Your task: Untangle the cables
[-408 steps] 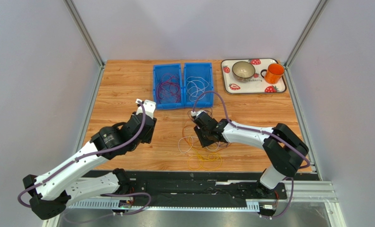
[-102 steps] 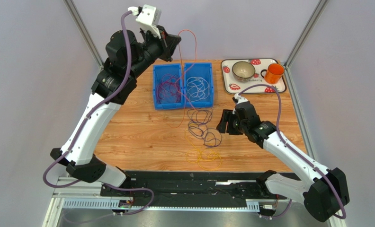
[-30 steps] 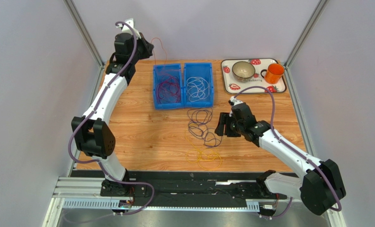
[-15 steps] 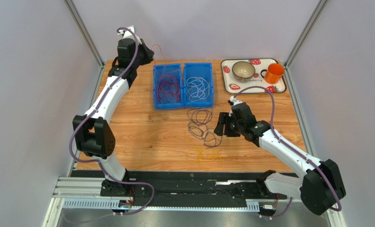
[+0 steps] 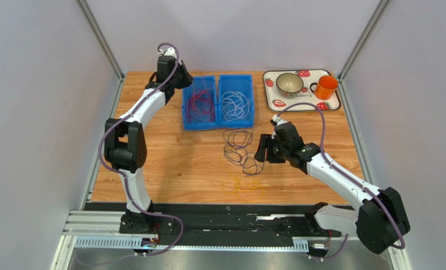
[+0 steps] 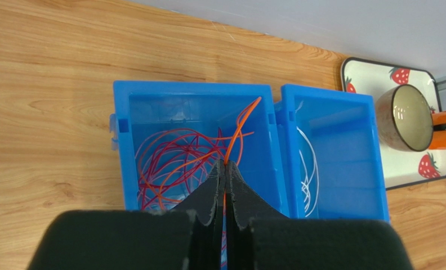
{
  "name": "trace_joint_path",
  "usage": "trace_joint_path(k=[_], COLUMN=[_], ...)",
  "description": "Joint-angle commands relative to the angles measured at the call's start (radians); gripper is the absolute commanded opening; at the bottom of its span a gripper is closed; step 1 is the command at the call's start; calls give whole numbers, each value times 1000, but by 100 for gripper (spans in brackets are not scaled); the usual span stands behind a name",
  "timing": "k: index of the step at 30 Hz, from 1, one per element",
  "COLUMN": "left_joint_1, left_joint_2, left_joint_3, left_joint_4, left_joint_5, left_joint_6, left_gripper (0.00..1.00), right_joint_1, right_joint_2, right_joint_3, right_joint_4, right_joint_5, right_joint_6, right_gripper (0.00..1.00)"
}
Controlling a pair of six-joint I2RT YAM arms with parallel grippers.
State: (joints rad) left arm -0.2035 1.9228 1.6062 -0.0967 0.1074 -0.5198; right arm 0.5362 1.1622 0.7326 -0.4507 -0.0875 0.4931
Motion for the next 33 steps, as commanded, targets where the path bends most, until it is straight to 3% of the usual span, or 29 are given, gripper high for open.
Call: trace_joint_path(k=[1,18,27,33], left_joint_1=[-17,-51,-48,-33], left_joint_2=[31,212,372,424], left_joint_3=[69,127,317,345], left_joint_4=[20,-14,-133,-156], left_joint_5=[11,18,25,18], left_joint_6=[-22,-52,-13,-31], left_gripper=[0,0,0,0], right_joint_1=[4,4,5,5], right_joint_2=[13,27,22,10], right_joint_3=[4,7,11,11], right_joint_4=[38,43,29,14], right_joint_5=[-3,-3,0,11], right_joint_6=[-8,-8,-7,-5], right_gripper=[60,60,60,60])
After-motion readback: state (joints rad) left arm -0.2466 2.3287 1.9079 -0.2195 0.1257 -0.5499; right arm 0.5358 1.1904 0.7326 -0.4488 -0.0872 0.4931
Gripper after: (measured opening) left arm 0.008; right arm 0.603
